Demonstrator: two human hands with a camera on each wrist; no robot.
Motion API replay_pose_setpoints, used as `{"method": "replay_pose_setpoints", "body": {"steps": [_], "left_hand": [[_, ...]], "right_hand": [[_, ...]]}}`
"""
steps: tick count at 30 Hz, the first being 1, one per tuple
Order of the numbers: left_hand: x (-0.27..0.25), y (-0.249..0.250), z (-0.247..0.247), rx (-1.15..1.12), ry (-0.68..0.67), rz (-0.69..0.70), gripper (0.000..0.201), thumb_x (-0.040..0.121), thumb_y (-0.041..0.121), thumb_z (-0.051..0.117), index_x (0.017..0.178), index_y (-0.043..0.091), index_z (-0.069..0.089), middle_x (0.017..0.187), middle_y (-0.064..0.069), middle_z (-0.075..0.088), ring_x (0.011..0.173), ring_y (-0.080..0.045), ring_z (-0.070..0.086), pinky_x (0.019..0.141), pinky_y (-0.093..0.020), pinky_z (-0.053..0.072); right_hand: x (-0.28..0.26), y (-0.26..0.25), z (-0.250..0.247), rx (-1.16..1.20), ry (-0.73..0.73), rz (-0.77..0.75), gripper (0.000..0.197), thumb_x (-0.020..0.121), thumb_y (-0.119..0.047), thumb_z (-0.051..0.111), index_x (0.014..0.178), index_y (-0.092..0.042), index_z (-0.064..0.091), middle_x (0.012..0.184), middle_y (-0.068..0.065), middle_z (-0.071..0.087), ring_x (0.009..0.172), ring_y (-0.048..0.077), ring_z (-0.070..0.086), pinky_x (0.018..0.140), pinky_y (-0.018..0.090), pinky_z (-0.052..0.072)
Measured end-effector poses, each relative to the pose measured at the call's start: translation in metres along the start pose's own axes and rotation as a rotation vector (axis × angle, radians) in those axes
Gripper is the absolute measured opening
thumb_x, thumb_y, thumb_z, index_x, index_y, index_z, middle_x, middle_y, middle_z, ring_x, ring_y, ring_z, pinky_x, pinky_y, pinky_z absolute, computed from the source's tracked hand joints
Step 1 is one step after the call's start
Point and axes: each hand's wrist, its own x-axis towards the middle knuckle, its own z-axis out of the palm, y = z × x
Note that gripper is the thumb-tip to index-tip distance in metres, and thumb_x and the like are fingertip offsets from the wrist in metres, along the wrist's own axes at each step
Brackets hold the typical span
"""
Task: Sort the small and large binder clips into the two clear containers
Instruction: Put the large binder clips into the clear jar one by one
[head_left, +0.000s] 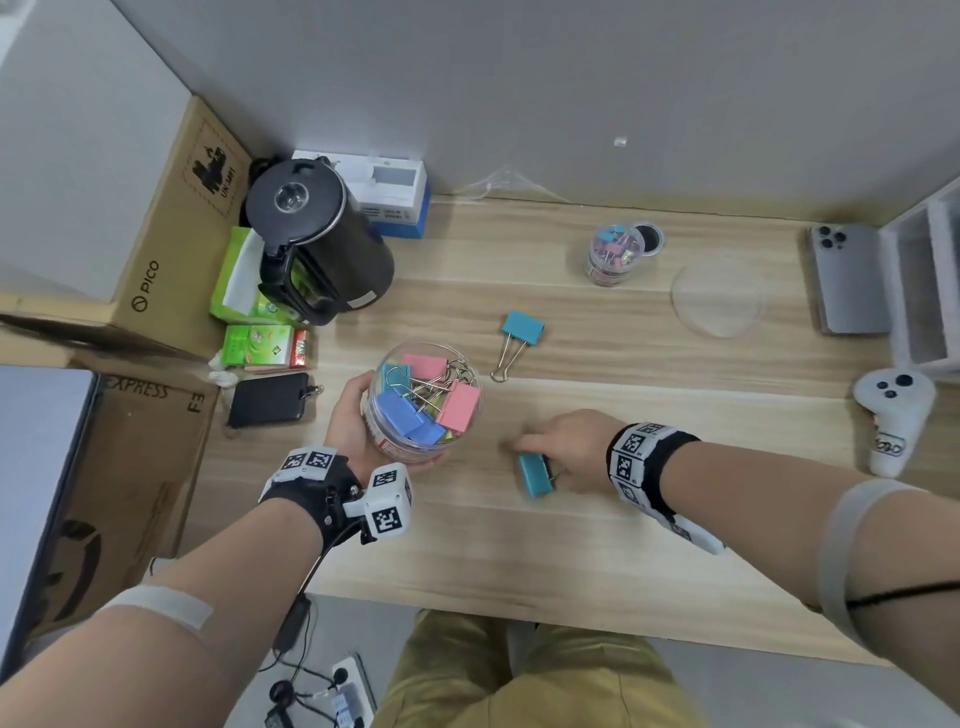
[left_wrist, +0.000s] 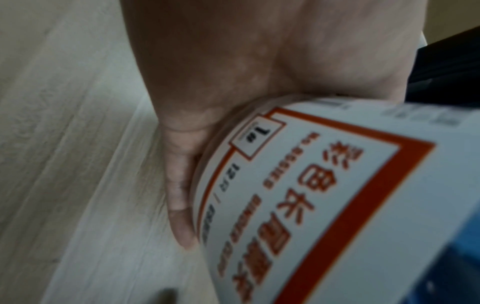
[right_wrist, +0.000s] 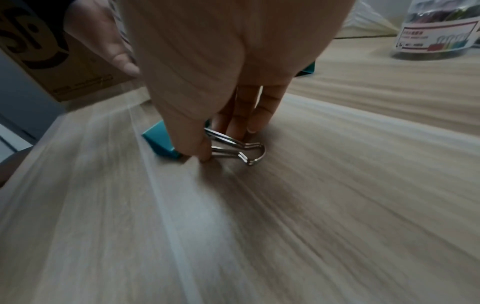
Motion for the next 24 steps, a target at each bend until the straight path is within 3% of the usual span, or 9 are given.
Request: {"method": "replay_pose_setpoints", "body": {"steps": [3, 6, 8, 12, 15, 16, 19, 22, 24], "left_hand": [[0.002, 0.007, 0.004, -0.003, -0.003, 0.0, 0.065, 0.086, 0.065, 0.045, 0.116, 0.015, 0.073, 0.113, -0.021, 0.074, 0.107, -0.041, 0.065, 0.108, -0.057, 0.04], [0.004, 0.014, 0.003, -0.017, -0.008, 0.007, 0.067, 0.083, 0.066, 0.049, 0.121, 0.015, 0.068, 0.116, -0.023, 0.073, 0.114, -0.044, 0.062, 0.112, -0.06, 0.036], [0.008, 0.018, 0.002, -0.023, -0.001, 0.002, 0.073, 0.074, 0.066, 0.056, 0.125, 0.014, 0.066, 0.117, -0.023, 0.072, 0.118, -0.045, 0.06, 0.113, -0.061, 0.034], [0.014, 0.025, 0.0, -0.045, 0.01, 0.017, 0.067, 0.083, 0.067, 0.049, 0.117, 0.013, 0.067, 0.107, -0.025, 0.075, 0.114, -0.045, 0.06, 0.113, -0.06, 0.034], [0.015, 0.029, -0.001, -0.032, 0.004, 0.018, 0.07, 0.069, 0.066, 0.058, 0.11, 0.011, 0.073, 0.108, -0.025, 0.074, 0.11, -0.045, 0.061, 0.111, -0.059, 0.036], [0.016, 0.032, -0.001, -0.038, 0.022, 0.009, 0.069, 0.073, 0.067, 0.056, 0.108, 0.011, 0.076, 0.11, -0.025, 0.074, 0.109, -0.044, 0.061, 0.11, -0.058, 0.037], [0.024, 0.036, -0.002, -0.096, 0.089, -0.014, 0.064, 0.095, 0.062, 0.038, 0.119, 0.014, 0.074, 0.104, -0.02, 0.07, 0.108, -0.036, 0.057, 0.103, -0.049, 0.041], [0.025, 0.035, -0.001, -0.066, 0.0, -0.028, 0.07, 0.093, 0.064, 0.036, 0.09, 0.011, 0.083, 0.099, -0.02, 0.075, 0.094, -0.038, 0.064, 0.092, -0.05, 0.046], [0.025, 0.035, -0.001, -0.075, -0.004, -0.039, 0.066, 0.089, 0.064, 0.041, 0.099, 0.011, 0.079, 0.105, -0.022, 0.074, 0.095, -0.04, 0.065, 0.091, -0.052, 0.047]], "right_hand": [[0.005, 0.006, -0.008, 0.036, 0.024, 0.049, 0.078, 0.083, -0.009, 0.057, 0.148, -0.037, 0.026, 0.138, -0.001, 0.043, 0.1, 0.031, 0.06, 0.072, 0.032, 0.045], [0.013, 0.009, -0.019, 0.049, 0.008, 0.085, 0.073, 0.084, -0.003, 0.056, 0.145, -0.03, 0.028, 0.138, 0.008, 0.034, 0.095, 0.034, 0.059, 0.067, 0.034, 0.039], [0.018, 0.009, -0.028, 0.108, 0.069, 0.089, 0.067, 0.082, -0.005, 0.058, 0.139, -0.026, 0.03, 0.129, 0.008, 0.041, 0.092, 0.033, 0.059, 0.069, 0.037, 0.046], [0.036, 0.014, -0.055, 0.141, 0.172, 0.168, 0.069, 0.081, -0.006, 0.061, 0.137, -0.023, 0.025, 0.108, 0.007, 0.06, 0.089, 0.031, 0.061, 0.074, 0.04, 0.053], [0.052, 0.02, -0.072, 0.134, 0.19, 0.23, 0.065, 0.078, -0.01, 0.056, 0.132, -0.031, 0.026, 0.101, 0.005, 0.062, 0.082, 0.032, 0.061, 0.072, 0.042, 0.057], [0.057, 0.022, -0.075, 0.129, 0.169, 0.246, 0.064, 0.078, -0.012, 0.055, 0.132, -0.032, 0.027, 0.101, 0.004, 0.062, 0.081, 0.032, 0.061, 0.073, 0.042, 0.057], [0.066, 0.029, -0.078, 0.048, 0.128, 0.256, 0.047, 0.082, -0.013, 0.056, 0.124, -0.022, 0.038, 0.097, 0.003, 0.066, 0.083, 0.029, 0.064, 0.072, 0.037, 0.055], [0.069, 0.035, -0.076, -0.016, 0.126, 0.246, 0.033, 0.085, -0.017, 0.057, 0.115, -0.017, 0.044, 0.095, 0.004, 0.066, 0.082, 0.029, 0.065, 0.066, 0.033, 0.048], [0.068, 0.037, -0.076, -0.051, 0.105, 0.226, 0.029, 0.087, -0.02, 0.057, 0.114, -0.016, 0.047, 0.095, 0.005, 0.066, 0.084, 0.029, 0.064, 0.064, 0.032, 0.044]]}}
